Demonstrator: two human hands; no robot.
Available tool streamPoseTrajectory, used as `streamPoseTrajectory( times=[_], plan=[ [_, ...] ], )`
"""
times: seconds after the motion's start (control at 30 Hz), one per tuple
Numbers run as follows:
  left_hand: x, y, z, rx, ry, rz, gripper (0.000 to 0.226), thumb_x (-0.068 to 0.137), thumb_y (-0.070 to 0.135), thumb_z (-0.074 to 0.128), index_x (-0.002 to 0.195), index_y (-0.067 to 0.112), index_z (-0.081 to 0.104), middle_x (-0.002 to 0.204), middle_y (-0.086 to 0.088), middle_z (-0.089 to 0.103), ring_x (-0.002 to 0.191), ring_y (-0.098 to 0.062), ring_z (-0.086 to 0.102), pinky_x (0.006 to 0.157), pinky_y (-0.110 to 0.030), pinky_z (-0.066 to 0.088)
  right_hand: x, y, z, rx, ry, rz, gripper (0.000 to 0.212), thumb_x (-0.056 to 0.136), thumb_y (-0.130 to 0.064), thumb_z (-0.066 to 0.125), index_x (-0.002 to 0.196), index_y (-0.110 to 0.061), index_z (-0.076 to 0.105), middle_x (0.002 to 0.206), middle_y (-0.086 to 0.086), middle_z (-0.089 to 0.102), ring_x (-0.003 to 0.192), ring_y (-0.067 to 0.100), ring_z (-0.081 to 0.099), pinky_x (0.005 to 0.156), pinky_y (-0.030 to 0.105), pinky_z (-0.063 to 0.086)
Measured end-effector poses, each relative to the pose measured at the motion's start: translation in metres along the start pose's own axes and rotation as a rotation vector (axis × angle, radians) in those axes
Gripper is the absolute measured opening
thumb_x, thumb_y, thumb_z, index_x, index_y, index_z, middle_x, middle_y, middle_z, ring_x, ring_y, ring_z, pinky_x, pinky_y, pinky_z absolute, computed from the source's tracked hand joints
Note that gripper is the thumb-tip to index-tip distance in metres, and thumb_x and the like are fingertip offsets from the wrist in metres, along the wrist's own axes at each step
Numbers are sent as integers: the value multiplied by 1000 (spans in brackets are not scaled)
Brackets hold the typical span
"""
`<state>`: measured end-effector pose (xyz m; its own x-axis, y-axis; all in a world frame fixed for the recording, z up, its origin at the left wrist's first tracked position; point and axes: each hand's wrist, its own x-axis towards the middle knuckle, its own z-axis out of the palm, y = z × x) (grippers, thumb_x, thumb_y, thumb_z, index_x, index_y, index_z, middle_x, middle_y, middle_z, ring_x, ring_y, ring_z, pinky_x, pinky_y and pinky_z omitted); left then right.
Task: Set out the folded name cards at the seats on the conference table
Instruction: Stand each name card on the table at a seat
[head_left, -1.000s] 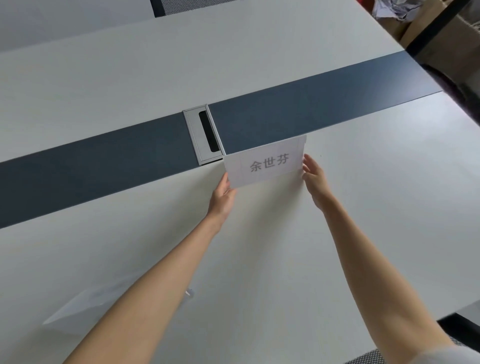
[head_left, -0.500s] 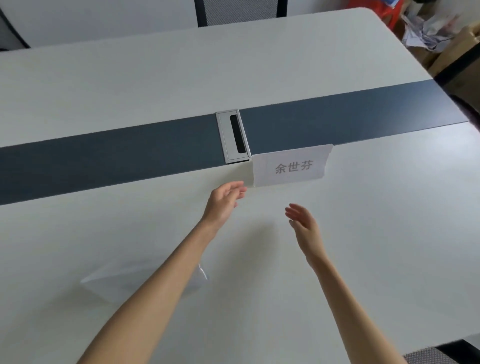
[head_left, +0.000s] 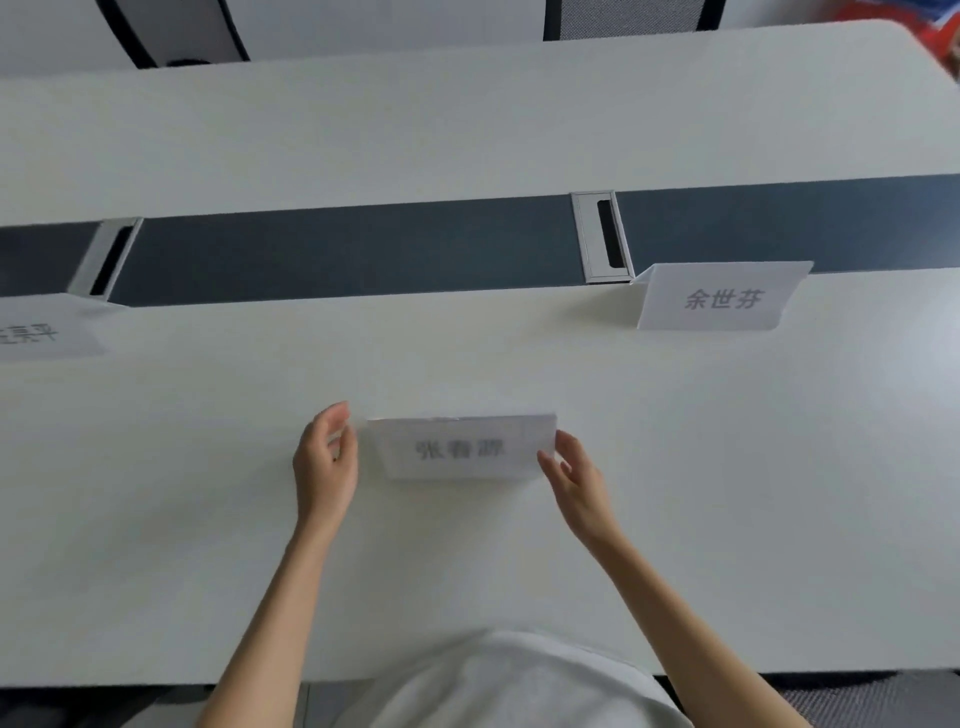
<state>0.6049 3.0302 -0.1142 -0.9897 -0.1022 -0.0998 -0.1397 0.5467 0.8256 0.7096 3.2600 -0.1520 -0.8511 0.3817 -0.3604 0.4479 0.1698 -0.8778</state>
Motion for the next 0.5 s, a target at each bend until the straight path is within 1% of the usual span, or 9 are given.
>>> streamPoseTrajectory(
  times=[0.07,0.13,0.17,0.23,0.27,0.3,0.37,0.43,0.5],
  plan=[
    [1,-21,-1,27,-100,-93,31,89,4,46,118,-5,50,124,-24,56,114,-34,55,93,-30,39,0,-5,8,23,60,12,31,91,-21,50,118,-7,52,111,4,62,99,22,57,88,36,44],
    [2,-34,2,14,-249,-148,32,91,10,45,120,-3,50,127,-22,56,119,-31,53,98,-32,37,-2,-9,14,51,116,11,27,92,-21,49,114,-7,55,101,1,61,93,18,56,77,28,40],
    [3,-39,3,16,-310,-146,32,91,13,45,118,-2,52,126,-21,57,119,-31,53,98,-33,38,-3,-10,17,59,139,18,26,92,-21,48,113,-7,55,100,1,61,92,17,55,75,25,38],
    [3,-43,6,65,-370,-107,27,92,14,44,106,-4,59,116,-22,63,113,-31,57,89,-34,41,-8,-8,20,49,167,46,27,93,-22,47,114,-9,56,101,2,62,92,16,56,73,23,38],
    [4,-44,6,77,-368,-81,25,91,13,45,100,-5,60,109,-23,65,107,-32,60,83,-33,41,-12,-6,21,30,170,53,26,93,-23,46,114,-11,57,100,2,63,90,15,57,70,20,40],
    [5,-44,6,76,-356,-58,24,91,12,45,99,-5,60,106,-24,66,104,-33,61,80,-34,41,-16,-4,23,15,172,53,26,93,-23,46,113,-12,58,97,1,64,87,13,57,68,13,41],
    [10,-44,3,66,-364,-27,25,90,13,47,108,-1,57,108,-23,66,101,-34,62,77,-34,41,-27,1,28,19,199,67,25,93,-23,47,111,-12,60,96,1,64,85,12,57,63,2,38],
    [15,-45,1,95,-418,49,26,91,14,46,112,3,55,105,-21,67,96,-33,63,68,-27,35,-39,4,35,28,243,67,24,92,-22,47,110,-12,60,95,2,65,87,15,58,62,1,38],
    [19,-45,-2,132,-474,136,25,92,15,44,112,5,55,102,-20,68,88,-31,62,61,-24,30,-53,4,43,56,298,71,19,92,-21,47,105,-14,60,91,2,65,83,16,58,59,3,38]
  ],
)
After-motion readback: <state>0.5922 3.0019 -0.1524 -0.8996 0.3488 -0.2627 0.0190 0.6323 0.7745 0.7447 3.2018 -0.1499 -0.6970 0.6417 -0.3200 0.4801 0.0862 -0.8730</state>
